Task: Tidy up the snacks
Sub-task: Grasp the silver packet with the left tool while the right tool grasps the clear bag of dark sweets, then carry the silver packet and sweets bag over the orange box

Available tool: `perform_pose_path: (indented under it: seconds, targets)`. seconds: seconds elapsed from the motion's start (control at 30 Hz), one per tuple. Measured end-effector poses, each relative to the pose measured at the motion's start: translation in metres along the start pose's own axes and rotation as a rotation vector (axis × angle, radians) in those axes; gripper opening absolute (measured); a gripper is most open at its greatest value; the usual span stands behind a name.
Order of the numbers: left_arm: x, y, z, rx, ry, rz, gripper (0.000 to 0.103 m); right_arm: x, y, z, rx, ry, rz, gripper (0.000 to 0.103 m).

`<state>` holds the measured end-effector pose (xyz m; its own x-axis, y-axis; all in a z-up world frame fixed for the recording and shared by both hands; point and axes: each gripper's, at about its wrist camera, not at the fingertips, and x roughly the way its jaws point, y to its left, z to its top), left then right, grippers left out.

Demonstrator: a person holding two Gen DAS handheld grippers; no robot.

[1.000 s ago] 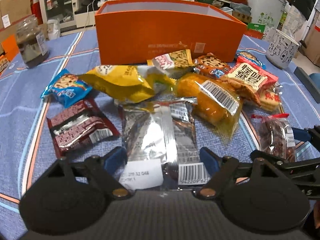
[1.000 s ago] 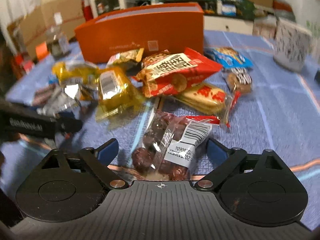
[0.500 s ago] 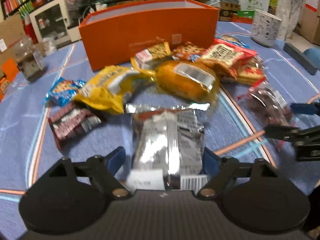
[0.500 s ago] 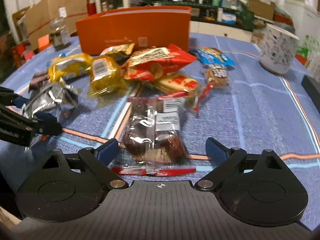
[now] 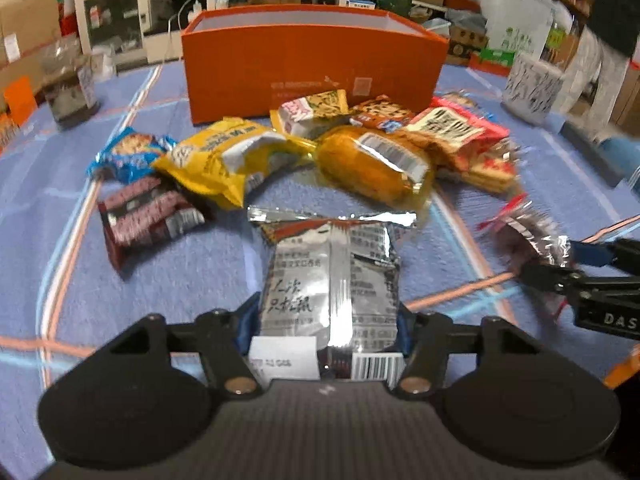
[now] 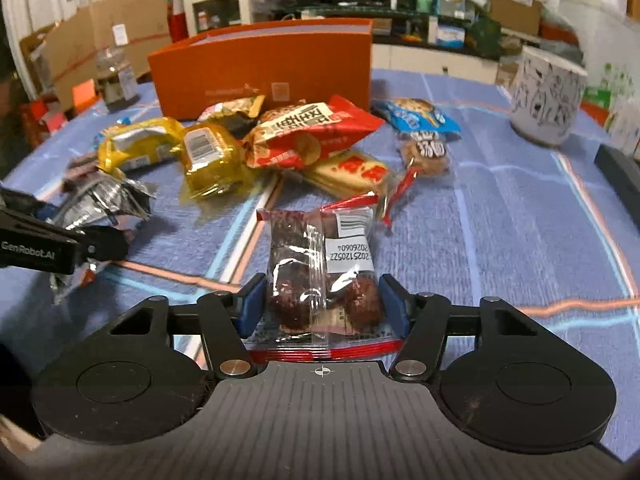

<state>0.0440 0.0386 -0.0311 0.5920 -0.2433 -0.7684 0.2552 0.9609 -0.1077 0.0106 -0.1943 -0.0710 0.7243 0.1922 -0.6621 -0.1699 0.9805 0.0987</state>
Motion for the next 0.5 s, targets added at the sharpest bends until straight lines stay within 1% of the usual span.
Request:
perform_pose_path:
  seconds: [0.1,0.2,0.27,0.3,0.33,0.37,0.4,0.47,0.5]
  targets:
    - [-0.013,0.000,-0.004,-0.019,-0.003,-0.022,0.060,-0.015,0.002,0.000,0.036,-0.034,0.037,0.048]
    - [-0.022,0.004,0.001,-0.032,-0.016,-0.036,0.060,-0.019,0.010,0.001,0.033,-0.038,0.077,0.047]
    - [-0.022,0.007,0.006,-0.021,-0.028,-0.032,0.060,-0.014,0.016,0.002,0.000,-0.026,0.068,0.047]
    - [-0.019,0.007,0.007,-0.008,-0.023,-0.016,0.061,-0.006,0.020,0.002,-0.034,0.010,0.047,0.048]
    - [-0.015,0.008,0.007,-0.001,-0.012,0.003,0.061,0.000,0.023,0.000,-0.050,0.028,0.030,0.048]
    - [-0.010,0.009,0.006,0.001,-0.003,0.008,0.061,0.004,0.024,-0.001,-0.058,0.040,0.025,0.051]
    - [-0.006,0.010,0.005,-0.001,0.010,0.005,0.061,0.005,0.026,-0.002,-0.066,0.042,0.024,0.055]
    - [0.002,0.012,0.001,-0.011,0.033,0.001,0.062,0.008,0.029,-0.002,-0.094,0.061,0.008,0.076]
    - [0.004,0.011,-0.001,-0.006,0.033,0.006,0.065,0.011,0.031,-0.003,-0.103,0.074,-0.007,0.092]
